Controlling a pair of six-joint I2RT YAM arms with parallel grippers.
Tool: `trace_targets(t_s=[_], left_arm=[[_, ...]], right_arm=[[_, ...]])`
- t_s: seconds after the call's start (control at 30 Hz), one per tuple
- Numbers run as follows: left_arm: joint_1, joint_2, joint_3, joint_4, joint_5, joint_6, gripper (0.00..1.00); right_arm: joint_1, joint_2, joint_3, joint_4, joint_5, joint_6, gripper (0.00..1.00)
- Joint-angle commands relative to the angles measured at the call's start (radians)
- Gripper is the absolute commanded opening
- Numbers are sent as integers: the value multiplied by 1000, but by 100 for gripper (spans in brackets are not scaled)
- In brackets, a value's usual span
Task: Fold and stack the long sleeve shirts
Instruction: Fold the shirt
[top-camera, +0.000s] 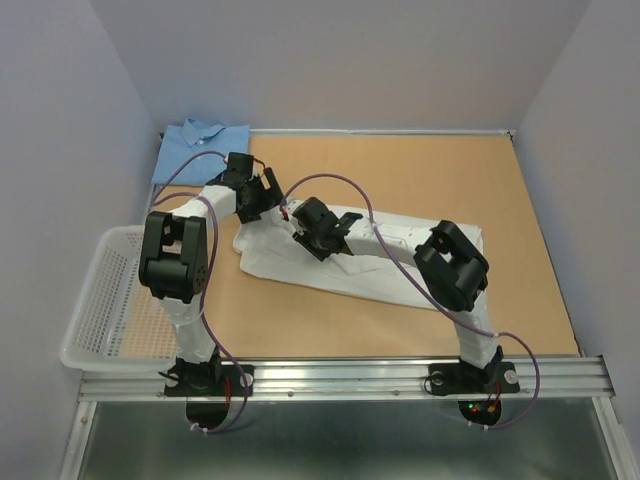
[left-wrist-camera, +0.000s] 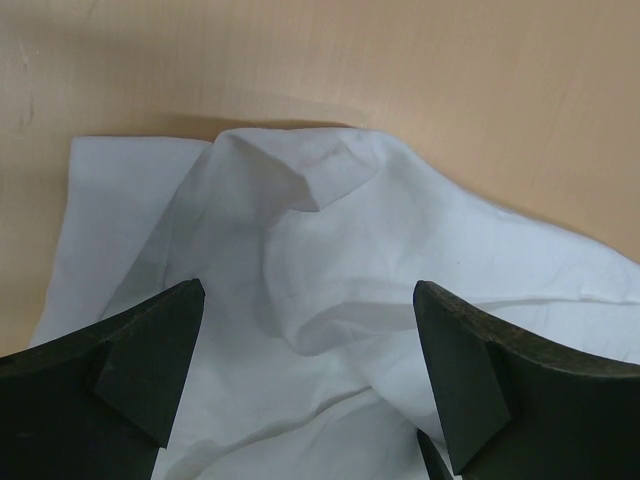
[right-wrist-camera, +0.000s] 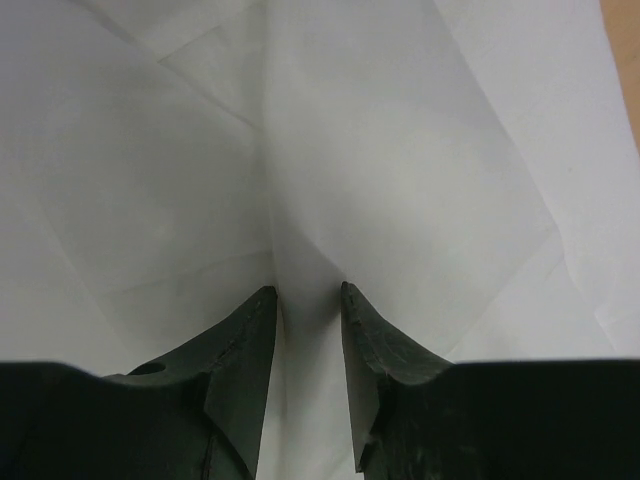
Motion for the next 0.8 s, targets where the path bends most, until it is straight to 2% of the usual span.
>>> trace_targets(t_s=[0.0,0.1,0.13,0.17,0.2,0.7,0.73,0.77], left_arm=[[13,2,-8,14,9,1,98],[16,2,-10,15,11,1,98],[17,2,-11,15,11,0,98],[17,2,-11,14,12,0,98],[22,9,-13,15,12,0,98],[34,28,-10,28,29,-19,98],[34,29,-10,28,31,-20,98],[34,29,-8,28,34,-22,98]], right_arm=[[5,3,42,30,2,-11,38],[5,3,36,31,21,-16,34],[5,0,32,33,24,-17,29],[7,-3,30,33,28,-24,18],[10,-34,13,31,28,-34,1],[14,-142,-117,31,-30,-48,1],[14,-135,-119,31,-33,-50,3],[16,-129,-120,31,-48,-48,10]])
